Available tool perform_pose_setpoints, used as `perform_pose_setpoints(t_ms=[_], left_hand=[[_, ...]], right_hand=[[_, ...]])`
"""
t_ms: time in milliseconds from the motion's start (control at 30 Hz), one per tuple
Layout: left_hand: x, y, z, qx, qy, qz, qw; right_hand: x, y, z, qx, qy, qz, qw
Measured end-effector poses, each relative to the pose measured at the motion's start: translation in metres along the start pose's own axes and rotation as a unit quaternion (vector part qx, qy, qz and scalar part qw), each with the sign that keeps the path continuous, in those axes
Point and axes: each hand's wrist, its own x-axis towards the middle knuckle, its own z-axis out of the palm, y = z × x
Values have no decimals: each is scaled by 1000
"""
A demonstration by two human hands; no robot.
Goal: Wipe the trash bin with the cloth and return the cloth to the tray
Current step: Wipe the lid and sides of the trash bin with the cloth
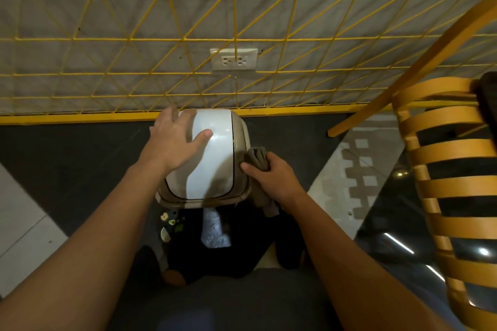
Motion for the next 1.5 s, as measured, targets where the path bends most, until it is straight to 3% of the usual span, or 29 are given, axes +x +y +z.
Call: perform_pose_setpoints(t_ms=[100,200,333,700,1133,1500], left_hand=[[-4,13,13,92,18,76,993],[-11,29,32,152,-15,140,978],[-11,31,42,204,-48,149,966],[-9,31,46,178,-34,138,974],[-10,32,48,167,-24,137,976],[-8,31,47,166,-26,153,974]], right_hand=[[6,9,-2,111,35,43,992],[10,13,-14,259,56,124,956],[18,16,-23,316,67,135,937],[50,-2,7,55,61,33,996],[44,15,6,13,46,58,997],[84,-12,3,-69,104,-12,992]])
